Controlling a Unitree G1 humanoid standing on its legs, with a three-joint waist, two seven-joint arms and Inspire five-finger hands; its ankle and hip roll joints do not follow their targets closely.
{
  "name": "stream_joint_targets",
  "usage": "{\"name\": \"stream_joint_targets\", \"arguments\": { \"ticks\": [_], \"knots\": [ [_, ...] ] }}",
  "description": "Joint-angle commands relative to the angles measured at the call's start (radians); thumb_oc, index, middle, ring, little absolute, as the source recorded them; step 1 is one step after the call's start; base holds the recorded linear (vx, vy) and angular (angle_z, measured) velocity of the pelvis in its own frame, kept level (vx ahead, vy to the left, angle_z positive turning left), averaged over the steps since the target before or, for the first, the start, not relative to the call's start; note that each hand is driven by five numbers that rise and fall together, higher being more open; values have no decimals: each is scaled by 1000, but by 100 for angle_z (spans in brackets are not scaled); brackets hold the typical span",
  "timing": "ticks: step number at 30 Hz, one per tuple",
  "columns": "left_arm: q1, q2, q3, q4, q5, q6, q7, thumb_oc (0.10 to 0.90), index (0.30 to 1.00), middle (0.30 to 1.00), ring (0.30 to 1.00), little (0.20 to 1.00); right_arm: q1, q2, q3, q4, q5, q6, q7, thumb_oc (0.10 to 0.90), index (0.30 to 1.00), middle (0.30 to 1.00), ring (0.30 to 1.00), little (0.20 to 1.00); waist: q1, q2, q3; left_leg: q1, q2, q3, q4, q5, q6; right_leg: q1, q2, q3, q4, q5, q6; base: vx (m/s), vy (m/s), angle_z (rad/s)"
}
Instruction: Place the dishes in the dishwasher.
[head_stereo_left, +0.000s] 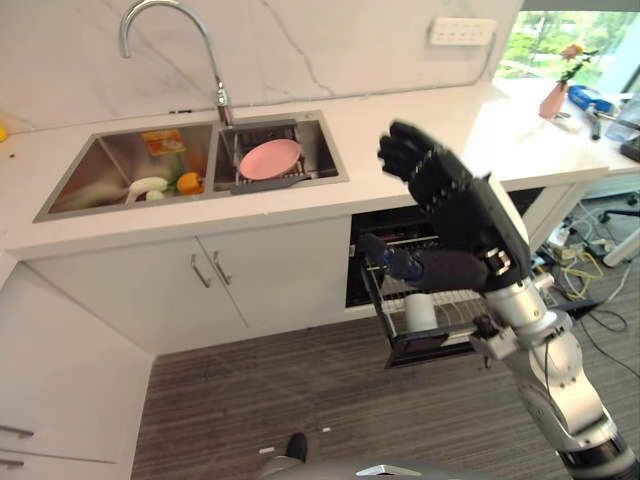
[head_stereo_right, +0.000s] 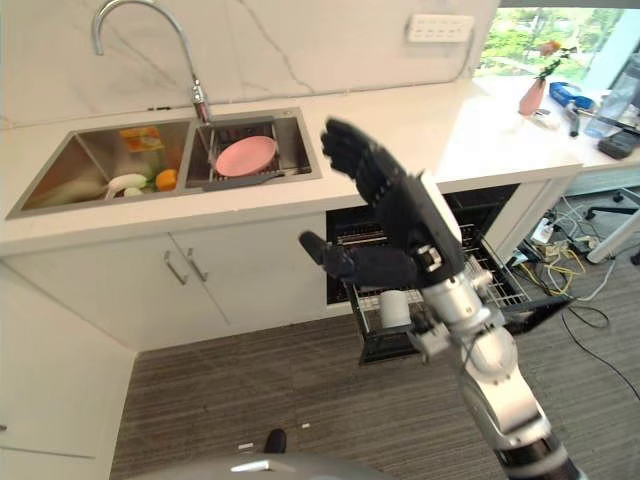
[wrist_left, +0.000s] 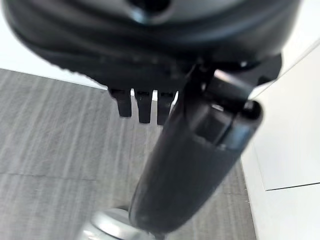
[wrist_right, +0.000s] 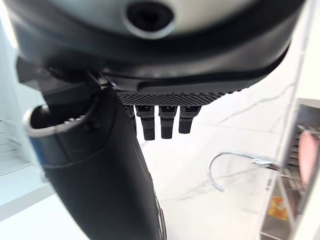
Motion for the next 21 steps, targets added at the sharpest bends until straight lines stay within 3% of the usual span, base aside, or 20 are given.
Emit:
{"name": "stream_joint_targets", "arguments": {
  "ticks": [1, 2, 4, 7, 9, 12, 14, 16, 19, 21],
  "knots": [
    [-68, 48, 10, 28, 23, -14, 21, 800, 900, 900, 900, 900, -118, 31, -23, -63, -123, -74, -115, 800, 900, 900, 900, 900, 14, -35, 71, -41, 21, 40, 55, 20, -84, 32, -39, 51, 12, -100, 35, -14, -32, 24],
    [-70, 47, 10, 29, 23, -14, 21, 800, 900, 900, 900, 900, -119, 31, -23, -63, -124, -74, -116, 800, 900, 900, 900, 900, 12, -34, 69, -48, 19, 38, 59, 22, -81, 28, -41, 50, 12, -96, 37, -76, -38, 21],
    [-69, 40, 14, 32, 20, -16, 13, 800, 900, 900, 900, 900, -132, 41, -19, -68, -132, -74, -121, 800, 900, 900, 900, 900, 12, -43, 112, -140, -17, 60, 204, -8, -89, 17, -61, 66, 12, -99, 27, -88, -25, 20],
    [-81, 25, 21, 35, 40, -10, 5, 800, 900, 900, 900, 900, -110, 38, -49, -68, -133, -69, -118, 800, 900, 900, 900, 900, 5, -28, 105, -198, 28, 150, 105, 54, -85, 20, -58, 59, 12, -125, 41, 69, 85, 68],
    [-86, 16, 28, 53, 58, 2, -1, 800, 900, 900, 900, 900, -79, 66, -78, -78, -118, -57, -121, 800, 900, 900, 900, 900, -8, -41, 90, -225, 66, 241, 21, 58, -70, 34, -79, 48, 12, -119, 66, 206, 155, 57],
    [-68, 20, 34, 65, 74, 3, -1, 800, 900, 900, 900, 900, -70, 100, -88, -64, -157, -41, -137, 800, 900, 900, 900, 900, 2, -51, 54, -191, 67, 237, 7, 81, -59, 58, -82, 67, 12, -117, 89, 250, 190, 25],
    [-83, 31, 45, 64, 71, 2, 10, 800, 900, 900, 900, 900, -45, 126, -115, -61, -191, -36, -170, 800, 900, 900, 900, 900, -8, -72, 28, -161, 56, 263, 6, 76, -45, 75, -106, 72, 12, -100, 99, 264, 233, -48],
    [-94, 49, 51, 59, 71, 5, 14, 800, 900, 900, 900, 900, -30, 159, -112, -59, -217, -31, -199, 800, 900, 900, 900, 900, -12, -108, 8, -116, 18, 281, 6, 34, -13, 96, -152, 66, 12, -68, 115, 238, 231, -39],
    [-148, 92, 29, 22, 95, 16, 31, 800, 900, 900, 900, 900, -26, 206, -108, -44, -247, -33, -234, 800, 900, 900, 900, 900, -25, -142, 11, -59, -28, 297, 6, -17, 33, 57, -208, 94, 182, -44, 112, 161, 277, 5],
    [-165, 105, 4, -5, 98, 21, 33, 800, 900, 900, 900, 900, -32, 204, -110, -20, -274, -43, -249, 800, 900, 900, 900, 900, -45, -135, 34, -38, -36, 292, 6, -28, 55, -35, -212, 154, 344, 12, 106, 93, 237, 22]
  ]
}}
